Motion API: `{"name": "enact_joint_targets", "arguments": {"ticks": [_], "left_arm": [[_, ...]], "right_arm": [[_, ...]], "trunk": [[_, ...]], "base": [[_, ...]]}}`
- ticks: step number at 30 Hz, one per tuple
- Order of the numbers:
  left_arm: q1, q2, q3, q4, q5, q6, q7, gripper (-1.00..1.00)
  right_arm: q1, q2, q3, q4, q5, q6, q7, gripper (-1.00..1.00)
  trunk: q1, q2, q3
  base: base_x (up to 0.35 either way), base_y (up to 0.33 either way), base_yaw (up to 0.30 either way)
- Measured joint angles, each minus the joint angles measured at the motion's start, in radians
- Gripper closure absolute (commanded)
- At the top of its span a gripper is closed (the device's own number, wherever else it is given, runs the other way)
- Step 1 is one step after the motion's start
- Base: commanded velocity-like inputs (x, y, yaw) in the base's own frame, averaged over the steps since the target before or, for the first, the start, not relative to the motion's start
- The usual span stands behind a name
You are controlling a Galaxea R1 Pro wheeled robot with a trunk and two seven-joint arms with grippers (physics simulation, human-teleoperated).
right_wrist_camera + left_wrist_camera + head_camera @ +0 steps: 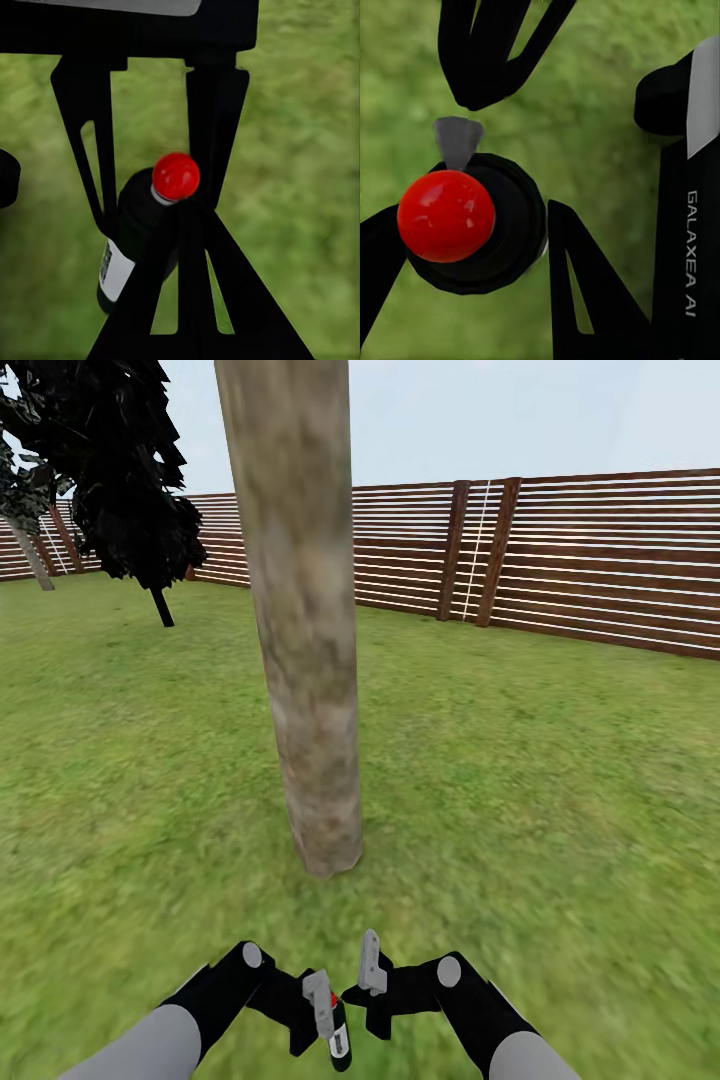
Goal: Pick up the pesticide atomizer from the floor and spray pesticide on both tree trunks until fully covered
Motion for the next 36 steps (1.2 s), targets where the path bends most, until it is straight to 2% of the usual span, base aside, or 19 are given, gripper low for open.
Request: {"name": "enact_joint_targets", "arguments": {"ticks": [16,22,23,25,31,36], "left_arm": [[0.000,-0.012,0.000,-0.001,0.001,0.000,-0.001,1.00],[-0.001,0.000,-0.001,0.012,-0.005,0.000,0.000,1.00],[-0.002,0.008,0.000,0.013,-0.006,0.000,0.000,1.00],[-0.001,0.039,-0.003,0.014,-0.007,0.000,0.001,1.00],[0.006,0.153,-0.001,0.015,-0.008,-0.017,0.000,1.00],[0.010,0.260,0.003,0.016,-0.006,-0.034,0.000,1.00]], "right_arm": [[0.000,0.000,0.000,0.000,0.000,0.000,0.000,1.00],[0.000,0.000,0.000,0.001,0.000,0.000,0.000,1.00],[0.000,0.000,0.000,0.001,0.000,0.000,0.000,1.00],[0.000,0.000,0.000,0.003,0.000,0.000,0.000,1.00],[0.000,0.000,0.000,0.004,0.001,0.000,0.000,1.00],[0.000,0.000,0.000,0.009,0.002,0.000,0.000,1.00]], "trunk": [[0.000,0.000,0.000],[0.000,0.000,0.000],[0.000,0.000,0.000],[0.000,0.000,0.000],[0.000,0.000,0.000],[0.000,0.000,0.000]], "base": [[0.000,0.000,0.000],[0.000,0.000,0.000],[0.000,0.000,0.000],[0.000,0.000,0.000],[0.000,0.000,0.000],[0.000,0.000,0.000]]}}
